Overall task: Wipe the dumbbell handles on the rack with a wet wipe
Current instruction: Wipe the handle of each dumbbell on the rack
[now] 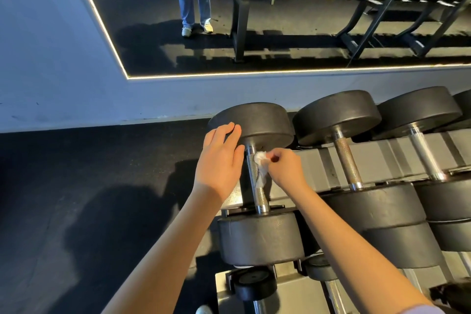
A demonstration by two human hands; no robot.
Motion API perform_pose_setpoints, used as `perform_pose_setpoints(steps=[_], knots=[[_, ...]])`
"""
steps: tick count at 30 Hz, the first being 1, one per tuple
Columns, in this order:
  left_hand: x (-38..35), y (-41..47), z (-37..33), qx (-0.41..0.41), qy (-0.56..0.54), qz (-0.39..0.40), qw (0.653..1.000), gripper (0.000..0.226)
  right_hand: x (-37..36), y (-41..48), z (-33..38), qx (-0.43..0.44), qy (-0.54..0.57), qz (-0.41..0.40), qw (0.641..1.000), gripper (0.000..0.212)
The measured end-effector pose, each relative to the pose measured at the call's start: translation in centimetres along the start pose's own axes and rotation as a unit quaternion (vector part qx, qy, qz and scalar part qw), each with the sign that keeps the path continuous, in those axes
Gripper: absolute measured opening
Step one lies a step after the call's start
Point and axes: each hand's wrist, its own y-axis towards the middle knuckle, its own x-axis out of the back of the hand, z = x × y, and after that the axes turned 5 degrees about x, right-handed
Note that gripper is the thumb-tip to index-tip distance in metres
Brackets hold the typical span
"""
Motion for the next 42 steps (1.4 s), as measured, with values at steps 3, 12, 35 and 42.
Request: perform_pose_setpoints(steps=[3,12,35,42], knots=[[0.0,0.0,0.0,0.001,0.012,0.002,1.0,0.048,-0.2,0.5,0.2,0.027,0.016,-0.027,0.999,0.012],[-0.1,-0.1,0.0,-0.007,0.014,0.0,1.0,0.046,1.3,-2.0,-1.6,-0.012,-0.176,0.184,0.967,0.015],[-0.3,-0.3,0.3,-0.018,0.033,-0.012,0.999,0.046,0.1,-0.2,-0.8,0.042,0.009,0.025,0.999,0.01],[-0.3,-0.4,0.1,-0.019,0.006,-0.018,1.0,0.046,1.4,-2.5,-0.4,0.026,-0.137,0.155,0.978,0.011]])
